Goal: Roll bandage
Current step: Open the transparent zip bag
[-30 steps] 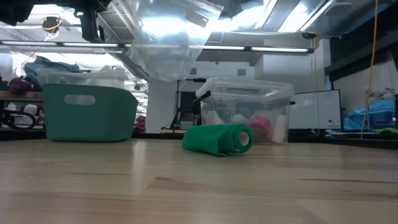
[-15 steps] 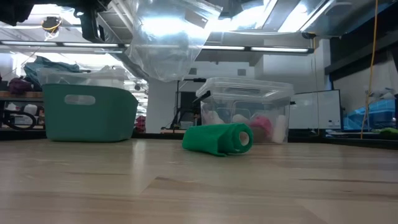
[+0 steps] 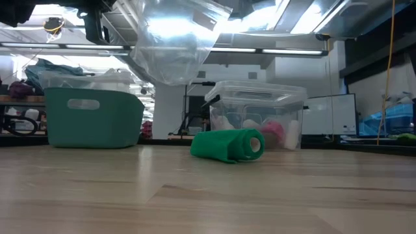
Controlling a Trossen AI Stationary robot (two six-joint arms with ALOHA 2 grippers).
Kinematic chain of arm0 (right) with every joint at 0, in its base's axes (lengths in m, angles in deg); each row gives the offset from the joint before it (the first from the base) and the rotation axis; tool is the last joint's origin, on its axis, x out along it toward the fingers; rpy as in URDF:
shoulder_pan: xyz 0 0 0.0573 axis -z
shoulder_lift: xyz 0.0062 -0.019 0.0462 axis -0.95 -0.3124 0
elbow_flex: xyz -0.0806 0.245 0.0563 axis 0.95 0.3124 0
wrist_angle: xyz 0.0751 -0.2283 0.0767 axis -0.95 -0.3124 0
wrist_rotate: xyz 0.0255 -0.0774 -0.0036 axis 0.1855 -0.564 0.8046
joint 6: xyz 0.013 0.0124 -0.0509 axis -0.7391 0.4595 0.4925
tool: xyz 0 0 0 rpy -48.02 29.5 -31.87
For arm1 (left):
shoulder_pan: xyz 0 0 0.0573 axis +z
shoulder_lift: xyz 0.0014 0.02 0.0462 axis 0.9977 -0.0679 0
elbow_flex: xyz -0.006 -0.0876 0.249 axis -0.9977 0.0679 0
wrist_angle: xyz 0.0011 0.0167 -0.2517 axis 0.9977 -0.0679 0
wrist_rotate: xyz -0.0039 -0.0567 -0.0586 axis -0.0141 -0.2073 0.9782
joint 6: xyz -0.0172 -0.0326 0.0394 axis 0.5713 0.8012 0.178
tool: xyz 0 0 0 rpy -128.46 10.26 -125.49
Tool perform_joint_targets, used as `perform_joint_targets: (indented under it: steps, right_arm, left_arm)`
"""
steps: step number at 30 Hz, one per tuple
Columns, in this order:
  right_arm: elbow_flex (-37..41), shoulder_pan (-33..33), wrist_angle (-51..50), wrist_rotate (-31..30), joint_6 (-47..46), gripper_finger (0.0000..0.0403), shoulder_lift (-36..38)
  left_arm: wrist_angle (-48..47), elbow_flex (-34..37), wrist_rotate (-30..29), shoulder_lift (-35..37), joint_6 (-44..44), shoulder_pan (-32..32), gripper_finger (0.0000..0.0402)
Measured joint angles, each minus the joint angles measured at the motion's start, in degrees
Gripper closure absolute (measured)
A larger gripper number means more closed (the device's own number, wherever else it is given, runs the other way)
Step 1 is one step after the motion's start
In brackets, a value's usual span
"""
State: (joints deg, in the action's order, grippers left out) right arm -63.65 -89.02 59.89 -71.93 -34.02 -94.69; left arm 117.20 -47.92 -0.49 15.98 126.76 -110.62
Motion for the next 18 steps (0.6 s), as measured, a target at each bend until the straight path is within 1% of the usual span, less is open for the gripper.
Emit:
perform_joint_targets:
  steps: [4, 10, 13, 16, 18]
  right_arm:
    - [0.0, 0.12, 0.0, 0.0, -0.11, 0.0328, 0.0]
    - [0.0, 0.91, 0.0, 0.02, -0.14, 0.0274, 0.0]
    - [0.0, 0.91, 0.0, 0.04, -0.13, 0.0253, 0.0]
    - [0.0, 0.78, 0.0, 0.07, -0.12, 0.025, 0.0]
    - [0.0, 0.76, 0.0, 0.11, -0.11, 0.0258, 0.0]
  left_arm:
    - [0.01, 0.0, 0.02, -0.01, 0.0, 0.0, 0.0401]
    - [0.05, 0.0, 0.04, -0.02, 0.0, 0.0, 0.0401]
    - [0.05, 0.0, 0.04, 0.01, 0.0, 0.0, 0.0401]
    - [0.03, 0.0, 0.04, 0.01, -0.15, 0.0, 0.0401]
    - [0.03, 0.0, 0.04, -0.01, -0.42, 0.0, 0.0401]
